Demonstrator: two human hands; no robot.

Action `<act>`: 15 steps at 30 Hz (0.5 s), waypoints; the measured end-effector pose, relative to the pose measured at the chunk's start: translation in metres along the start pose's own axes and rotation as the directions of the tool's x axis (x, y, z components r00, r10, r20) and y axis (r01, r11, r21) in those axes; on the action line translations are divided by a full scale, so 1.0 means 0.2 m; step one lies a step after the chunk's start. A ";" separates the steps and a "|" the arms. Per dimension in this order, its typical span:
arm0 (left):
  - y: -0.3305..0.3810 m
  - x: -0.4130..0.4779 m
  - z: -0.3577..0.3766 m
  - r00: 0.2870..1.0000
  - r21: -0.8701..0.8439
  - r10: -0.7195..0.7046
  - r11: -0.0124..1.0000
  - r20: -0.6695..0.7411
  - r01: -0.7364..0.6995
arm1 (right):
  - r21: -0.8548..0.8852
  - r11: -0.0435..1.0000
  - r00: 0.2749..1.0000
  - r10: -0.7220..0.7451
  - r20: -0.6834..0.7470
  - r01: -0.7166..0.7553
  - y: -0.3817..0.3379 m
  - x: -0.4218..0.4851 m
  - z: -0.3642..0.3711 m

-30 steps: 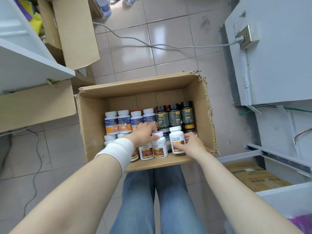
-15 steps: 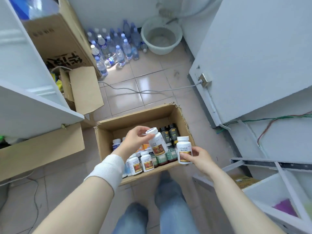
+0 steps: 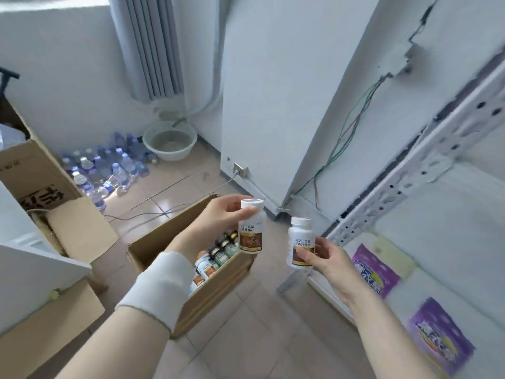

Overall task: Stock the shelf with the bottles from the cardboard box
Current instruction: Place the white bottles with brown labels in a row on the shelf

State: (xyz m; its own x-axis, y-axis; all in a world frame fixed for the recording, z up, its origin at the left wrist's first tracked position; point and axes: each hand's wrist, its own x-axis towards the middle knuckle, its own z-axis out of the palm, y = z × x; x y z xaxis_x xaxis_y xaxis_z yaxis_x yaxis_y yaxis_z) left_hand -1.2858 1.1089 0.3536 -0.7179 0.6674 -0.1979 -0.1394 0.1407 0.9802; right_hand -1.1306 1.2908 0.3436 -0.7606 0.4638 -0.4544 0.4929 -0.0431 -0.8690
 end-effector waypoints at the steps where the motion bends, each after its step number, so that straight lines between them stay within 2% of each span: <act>1: 0.07 -0.03 0.07 0.998 0.023 0.041 0.999 0.038 -0.042 | 0.010 1.000 0.999 -0.016 -0.031 0.017 -0.01 -0.09 -0.06; 7: 0.44 -0.17 0.51 0.957 0.100 0.197 0.970 0.212 -0.222 | 0.019 0.990 0.970 -0.131 -0.207 0.138 -0.01 -0.56 -0.43; 15: 0.79 -0.37 1.30 0.865 0.033 0.373 0.913 0.337 -0.406 | 0.057 0.953 0.886 -0.253 -0.389 0.297 0.06 -1.14 -1.00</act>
State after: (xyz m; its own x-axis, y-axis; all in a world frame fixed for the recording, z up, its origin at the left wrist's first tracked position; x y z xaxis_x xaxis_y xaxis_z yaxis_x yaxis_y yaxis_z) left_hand -1.0778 1.2725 0.5206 -0.4430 0.8758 0.1915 0.1870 -0.1186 0.9752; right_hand -0.8677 1.3609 0.4764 -0.6343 0.7657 -0.1064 0.2197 0.0466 -0.9745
